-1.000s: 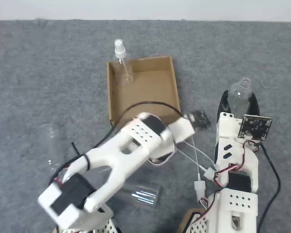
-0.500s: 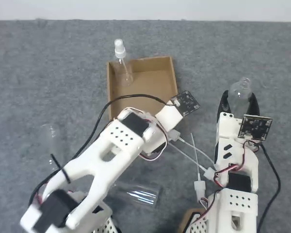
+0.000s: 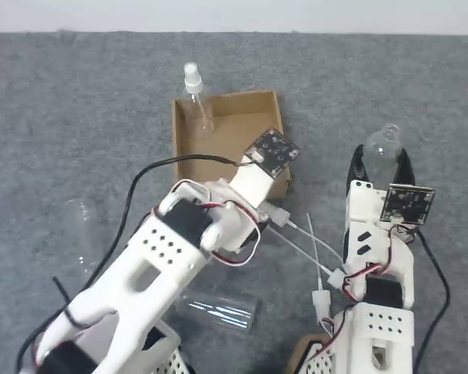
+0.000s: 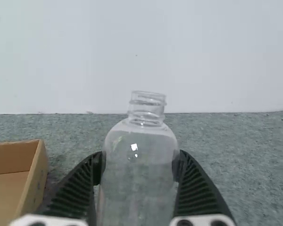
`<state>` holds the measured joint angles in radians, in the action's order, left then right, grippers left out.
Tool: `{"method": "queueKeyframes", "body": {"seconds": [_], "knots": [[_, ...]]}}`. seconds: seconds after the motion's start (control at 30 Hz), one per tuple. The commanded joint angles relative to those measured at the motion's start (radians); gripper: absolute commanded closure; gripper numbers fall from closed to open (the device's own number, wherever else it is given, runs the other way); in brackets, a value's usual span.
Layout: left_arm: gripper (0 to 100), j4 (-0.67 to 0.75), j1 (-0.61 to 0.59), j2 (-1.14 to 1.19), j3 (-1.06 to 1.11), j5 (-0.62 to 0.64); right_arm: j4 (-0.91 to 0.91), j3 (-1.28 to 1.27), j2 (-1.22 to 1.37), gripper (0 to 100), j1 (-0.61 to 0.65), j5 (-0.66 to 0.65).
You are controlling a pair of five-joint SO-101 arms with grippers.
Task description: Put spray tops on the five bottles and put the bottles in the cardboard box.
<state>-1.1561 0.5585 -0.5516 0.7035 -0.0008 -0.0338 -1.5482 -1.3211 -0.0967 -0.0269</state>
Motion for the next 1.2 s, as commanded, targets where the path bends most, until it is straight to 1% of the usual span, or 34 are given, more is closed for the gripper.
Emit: {"method": "queueKeyframes", "body": {"seconds": [0.0, 0.1, 0.33, 0.43, 0.57, 0.7, 0.8, 1.0, 1.17], "knots": [[99, 0.002, 0.000, -0.103, 0.015, 0.121, 0.027, 0.029, -0.027, 98.2, 0.012, 0.003], [99, 0.054, -0.003, -0.140, 0.059, 0.186, 0.027, 0.029, -0.027, 98.2, 0.015, 0.003], [99, 0.129, -0.014, -0.310, 0.136, 0.264, 0.024, 0.028, -0.027, 98.2, 0.019, 0.005], [99, 0.189, -0.077, -0.397, 0.188, 0.307, 0.021, 0.028, -0.027, 98.2, 0.038, 0.005], [99, 0.265, -0.167, -0.497, 0.251, 0.328, 0.019, 0.021, -0.027, 98.2, 0.067, -0.002], [99, 0.308, -0.207, -0.591, 0.297, 0.377, 0.027, 0.012, -0.027, 98.2, 0.070, 0.000], [99, 0.347, -0.242, -0.654, 0.334, 0.414, 0.022, 0.011, -0.027, 98.2, 0.101, -0.002], [99, 0.367, -0.325, -0.741, 0.355, 0.483, 0.019, 0.009, -0.027, 98.2, 0.117, -0.002], [99, 0.367, -0.399, -0.806, 0.358, 0.575, 0.025, -0.003, -0.027, 98.2, 0.124, -0.002]]}}
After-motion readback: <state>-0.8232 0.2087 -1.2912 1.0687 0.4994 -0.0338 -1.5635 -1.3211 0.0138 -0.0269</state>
